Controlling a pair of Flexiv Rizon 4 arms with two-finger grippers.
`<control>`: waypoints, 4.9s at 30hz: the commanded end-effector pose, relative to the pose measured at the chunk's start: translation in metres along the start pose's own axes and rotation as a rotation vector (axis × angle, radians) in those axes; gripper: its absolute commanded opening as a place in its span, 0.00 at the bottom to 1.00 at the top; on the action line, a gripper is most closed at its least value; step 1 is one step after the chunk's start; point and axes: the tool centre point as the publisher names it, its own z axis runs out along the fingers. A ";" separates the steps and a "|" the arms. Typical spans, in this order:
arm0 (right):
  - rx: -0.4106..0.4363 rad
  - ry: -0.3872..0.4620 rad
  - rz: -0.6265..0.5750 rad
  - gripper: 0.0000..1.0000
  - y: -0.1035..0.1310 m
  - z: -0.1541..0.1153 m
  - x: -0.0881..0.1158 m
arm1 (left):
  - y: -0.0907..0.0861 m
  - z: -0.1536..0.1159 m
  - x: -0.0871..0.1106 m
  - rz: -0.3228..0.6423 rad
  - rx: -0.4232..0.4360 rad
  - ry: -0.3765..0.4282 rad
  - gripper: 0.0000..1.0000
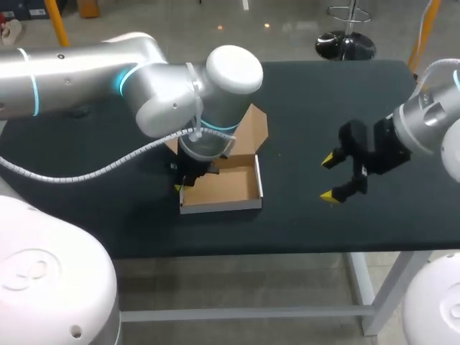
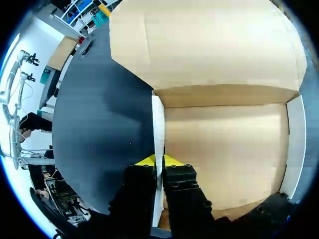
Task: Assemble the packaging by folding the flat box into shape, placing the metal phone stand inside, and closing the box properly
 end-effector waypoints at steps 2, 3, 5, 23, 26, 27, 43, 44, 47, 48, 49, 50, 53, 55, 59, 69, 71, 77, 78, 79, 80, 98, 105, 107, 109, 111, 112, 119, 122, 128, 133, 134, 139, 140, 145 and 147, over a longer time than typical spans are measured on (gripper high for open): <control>-0.002 0.010 -0.002 1.00 0.001 0.000 -0.002 | 0.003 0.009 0.000 0.006 -0.019 0.084 0.00; -0.002 0.011 -0.002 1.00 0.001 0.000 -0.003 | 0.004 0.008 0.001 0.010 -0.023 0.103 0.00; 0.000 0.013 -0.004 1.00 0.001 0.001 -0.003 | 0.004 0.008 0.003 0.016 -0.022 0.130 0.00; 0.008 0.021 0.007 1.00 -0.001 0.002 -0.002 | 0.005 -0.005 0.012 0.040 -0.024 0.382 0.52; 0.010 0.021 0.009 1.00 -0.002 0.002 -0.002 | 0.006 -0.009 0.010 0.042 -0.026 0.415 0.57; 0.010 0.021 0.009 1.00 -0.002 0.002 -0.002 | 0.006 -0.011 0.009 0.042 -0.028 0.430 0.59; 0.015 0.022 0.011 1.00 -0.002 0.002 -0.002 | 0.007 -0.032 -0.004 0.062 -0.056 0.644 0.94; 0.015 0.022 0.014 1.00 -0.002 0.002 -0.002 | 0.009 -0.034 -0.004 0.067 -0.050 0.657 0.99; 0.013 0.022 0.019 1.00 -0.003 0.002 -0.003 | 0.013 -0.043 -0.006 0.102 -0.026 0.694 1.00; 0.012 0.022 0.021 1.00 -0.003 0.002 -0.003 | 0.015 -0.047 -0.007 0.113 -0.019 0.707 1.00; 0.011 0.022 0.021 1.00 -0.003 0.002 -0.004 | 0.017 -0.051 -0.008 0.125 -0.011 0.715 1.00; 0.010 0.022 0.024 1.00 -0.003 0.002 -0.004 | 0.018 -0.054 -0.009 0.134 -0.006 0.726 1.00; 0.009 0.020 0.036 1.00 -0.003 0.001 -0.005 | 0.025 -0.067 -0.015 0.169 0.007 0.778 1.00; 0.008 0.015 0.054 1.00 -0.003 0.000 -0.006 | 0.032 -0.076 -0.021 0.202 0.018 0.825 1.00; 0.012 0.006 0.101 1.00 -0.003 -0.001 -0.010 | 0.046 -0.093 -0.035 0.261 0.068 0.876 1.00; 0.025 -0.025 0.230 1.00 -0.004 -0.007 -0.015 | 0.072 -0.116 -0.056 0.325 0.135 0.841 1.00; 0.028 -0.027 0.250 1.00 -0.005 -0.009 -0.015 | 0.076 -0.118 -0.061 0.330 0.134 0.841 1.00; 0.042 -0.041 0.334 1.00 -0.010 -0.016 -0.015 | 0.086 -0.129 -0.080 0.319 0.140 0.812 1.00; 0.043 -0.047 0.344 1.00 -0.011 -0.018 -0.015 | 0.088 -0.131 -0.084 0.318 0.139 0.812 1.00; 0.037 -0.044 0.352 1.00 -0.012 -0.019 -0.015 | 0.089 -0.133 -0.088 0.314 0.136 0.814 1.00; 0.040 -0.049 0.370 1.00 -0.013 -0.021 -0.015 | 0.091 -0.134 -0.091 0.309 0.135 0.814 1.00; 0.106 -0.140 0.635 1.00 -0.031 -0.064 -0.007 | 0.102 -0.166 -0.140 0.182 0.020 0.754 1.00; 0.141 -0.182 0.696 1.00 -0.034 -0.081 0.001 | 0.107 -0.174 -0.154 0.145 -0.023 0.723 1.00; 0.149 -0.190 0.706 1.00 -0.036 -0.085 0.003 | 0.109 -0.177 -0.157 0.138 -0.033 0.719 1.00; 0.157 -0.199 0.720 1.00 -0.036 -0.089 0.004 | 0.112 -0.180 -0.159 0.140 -0.038 0.717 1.00; 0.173 -0.207 0.736 1.00 -0.036 -0.091 0.006 | 0.113 -0.183 -0.162 0.133 -0.048 0.710 1.00; 0.180 -0.215 0.744 1.00 -0.037 -0.093 0.006 | 0.114 -0.184 -0.163 0.134 -0.049 0.710 1.00; 0.195 -0.241 0.795 1.00 -0.039 -0.102 0.010 | 0.121 -0.188 -0.171 0.102 -0.048 0.702 1.00; 0.200 -0.241 0.816 1.00 -0.039 -0.104 0.012 | 0.123 -0.188 -0.173 0.066 -0.053 0.683 1.00; 0.222 -0.244 0.927 1.00 -0.044 -0.105 0.014 | 0.127 -0.186 -0.172 0.035 -0.046 0.637 1.00; 0.238 -0.243 0.989 1.00 -0.048 -0.106 0.015 | 0.129 -0.185 -0.171 0.015 -0.036 0.612 1.00; 0.241 -0.244 0.998 1.00 -0.048 -0.107 0.015 | 0.129 -0.185 -0.170 0.011 -0.034 0.608 1.00; 0.245 -0.246 1.022 1.00 -0.049 -0.114 0.018 | 0.131 -0.187 -0.170 -0.014 -0.016 0.589 1.00; 0.255 -0.245 1.035 1.00 -0.049 -0.115 0.019 | 0.131 -0.188 -0.170 -0.015 -0.016 0.581 1.00; 0.273 -0.255 1.060 1.00 -0.050 -0.119 0.020 | 0.132 -0.190 -0.169 -0.030 -0.016 0.556 1.00; 0.278 -0.259 1.073 1.00 -0.051 -0.119 0.021 | 0.131 -0.190 -0.169 -0.038 -0.020 0.545 1.00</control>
